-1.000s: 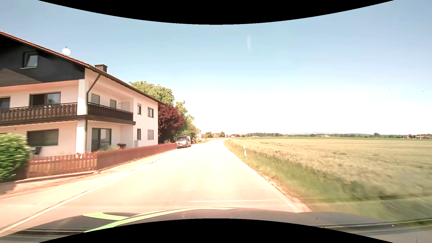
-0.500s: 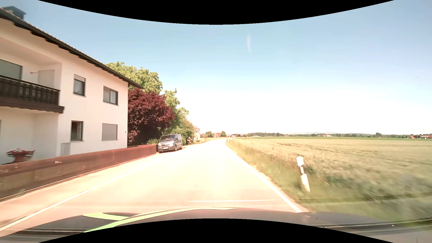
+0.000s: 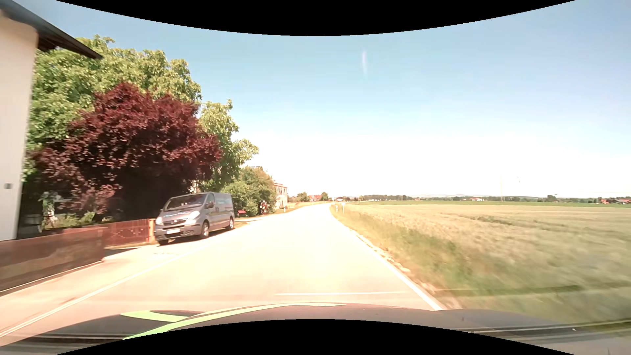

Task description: Follow the waypoints while adhering to traffic rules and regulations

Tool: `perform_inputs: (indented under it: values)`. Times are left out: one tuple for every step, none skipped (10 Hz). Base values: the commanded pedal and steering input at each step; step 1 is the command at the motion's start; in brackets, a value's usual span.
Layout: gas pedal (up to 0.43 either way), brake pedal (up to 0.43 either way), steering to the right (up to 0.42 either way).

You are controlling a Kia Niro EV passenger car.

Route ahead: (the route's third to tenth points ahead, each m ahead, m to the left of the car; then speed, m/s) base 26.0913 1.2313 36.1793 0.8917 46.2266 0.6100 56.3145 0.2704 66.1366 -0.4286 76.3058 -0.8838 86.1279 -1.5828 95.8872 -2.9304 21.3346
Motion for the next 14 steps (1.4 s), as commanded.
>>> perform_inputs:
  values:
    - [0.157,0.000,0.003]
    - [0.157,0.000,0.003]
    - [0.157,0.000,0.003]
    - [0.157,0.000,0.003]
    - [0.169,0.000,0.002]
    - [0.169,0.000,0.003]
    - [0.169,0.000,0.003]
    - [0.169,0.000,0.002]
    - [0.169,0.000,0.003]
    - [0.169,0.000,0.003]
    - [0.169,0.000,0.003]
    - [0.169,0.000,0.002]
    - [0.169,0.000,0.002]
    - [0.169,0.000,0.002]
